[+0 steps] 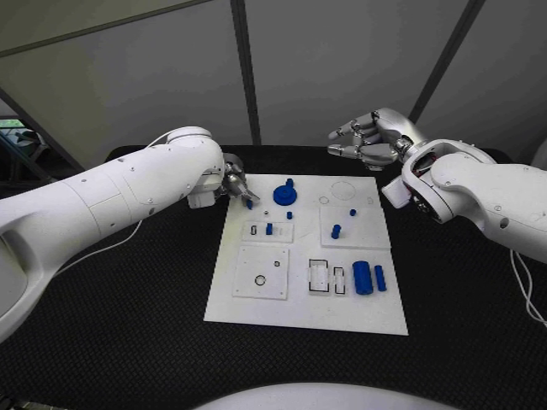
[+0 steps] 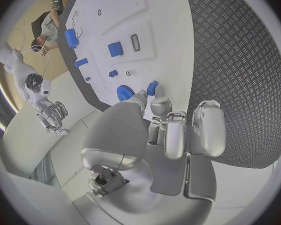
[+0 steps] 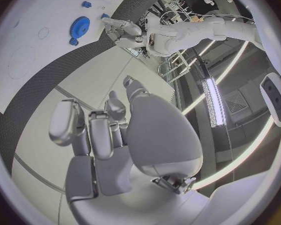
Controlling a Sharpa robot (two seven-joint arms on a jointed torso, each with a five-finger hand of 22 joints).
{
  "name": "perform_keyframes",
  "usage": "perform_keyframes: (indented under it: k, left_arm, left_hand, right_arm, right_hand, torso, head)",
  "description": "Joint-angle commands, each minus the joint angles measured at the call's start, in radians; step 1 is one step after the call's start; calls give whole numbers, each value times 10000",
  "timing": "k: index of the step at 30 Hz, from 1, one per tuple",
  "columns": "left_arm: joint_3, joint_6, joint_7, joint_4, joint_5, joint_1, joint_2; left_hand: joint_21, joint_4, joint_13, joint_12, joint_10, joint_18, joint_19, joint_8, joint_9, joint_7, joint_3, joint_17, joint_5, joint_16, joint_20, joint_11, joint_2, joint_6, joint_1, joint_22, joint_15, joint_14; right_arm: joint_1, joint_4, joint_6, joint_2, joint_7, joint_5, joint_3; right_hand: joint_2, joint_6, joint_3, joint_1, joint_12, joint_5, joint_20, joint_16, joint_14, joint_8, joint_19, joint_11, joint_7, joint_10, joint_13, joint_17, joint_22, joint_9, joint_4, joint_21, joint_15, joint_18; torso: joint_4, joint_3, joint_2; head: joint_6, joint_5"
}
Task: Assemble the parts on the task board
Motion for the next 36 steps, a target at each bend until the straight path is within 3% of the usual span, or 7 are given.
perform_keyframes:
  k: [1,8,14,19,24,28,36]
  left_arm:
    - [-3,168,195,14,131,4,3]
    - [-3,142,254,57,315,0,-59]
    - [-1,-151,379,310,581,-3,-292]
    - [1,-448,639,809,1049,-4,-669]
    - [1,-877,789,1468,1258,-7,-1097]
    - [-1,-1289,857,2081,1328,-27,-1474]
    - [-8,-1736,786,3485,1318,-184,-2277]
  left_hand:
    - [37,-53,-20,1,12,-21,27,4,-12,-21,81,2628,38,61,-6,-56,70,86,170,406,-65,1056]
    - [42,-416,-22,-1,68,-26,34,101,53,-93,562,2628,-2,61,-48,-121,444,122,716,444,-115,1056]
    - [51,-692,-54,-39,94,-32,46,174,135,-108,990,2628,-26,61,-78,-141,441,68,964,478,-138,1056]
    - [57,-977,-193,-173,79,-35,60,260,237,-114,1596,2628,-21,61,-108,-158,173,8,1121,509,-162,1056]
    - [122,-1078,-338,-285,224,-59,137,406,401,-103,2790,2628,-16,61,-135,-167,-387,-14,736,630,-178,1056]
    - [177,-1179,-349,-277,321,-80,198,496,492,-130,3439,2628,-20,61,-146,-200,-634,9,511,722,-199,1056]
    - [226,-1283,-371,-276,408,-98,254,572,570,-164,3934,2628,-18,61,-164,-221,-864,47,293,802,-222,1056]
  right_arm:
    - [17,2,73,10,18,-1,7]
    - [17,-4,85,9,22,-2,7]
    - [17,-16,92,9,27,-2,7]
    - [17,-29,84,-7,34,-2,7]
    - [17,-45,82,-23,38,-2,7]
    - [17,-64,87,-26,41,-3,7]
    - [16,-101,95,-39,53,-3,6]
  right_hand:
    - [34,-79,-26,-86,-23,50,2,-60,560,-50,-70,17,15,-49,6,523,-5,-10,-1,-37,-80,81]
    - [34,-79,-26,-86,-23,50,2,-60,560,-50,-70,17,15,-49,6,523,-5,-10,-1,-37,-80,81]
    - [34,-79,-26,-86,-23,50,2,-60,560,-50,-70,17,15,-49,6,523,-5,-10,-1,-37,-80,81]
    - [43,-78,-24,-83,-27,57,1,-63,561,-48,-69,17,15,-53,0,521,-8,-11,-2,-41,-80,81]
    - [43,-78,-24,-83,-27,57,1,-63,561,-48,-69,17,15,-53,0,521,-8,-11,-2,-41,-80,81]
    - [43,-78,-24,-83,-27,57,1,-63,561,-48,-69,17,15,-53,0,521,-8,-11,-2,-41,-80,81]
    - [43,-78,-24,-83,-27,57,1,-63,561,-48,-69,17,15,-53,0,521,-8,-11,-2,-41,-80,81]
  torso:
    - [-2,1,4]
    - [5,1,-2]
    - [6,-2,-7]
    - [17,0,-19]
    - [20,-8,-12]
    - [13,-3,-16]
    - [17,5,-21]
  head:
    - [-12,2]
    - [-24,-4]
    - [-20,-3]
    - [-10,1]
    - [-40,6]
    - [-44,49]
    - [-92,112]
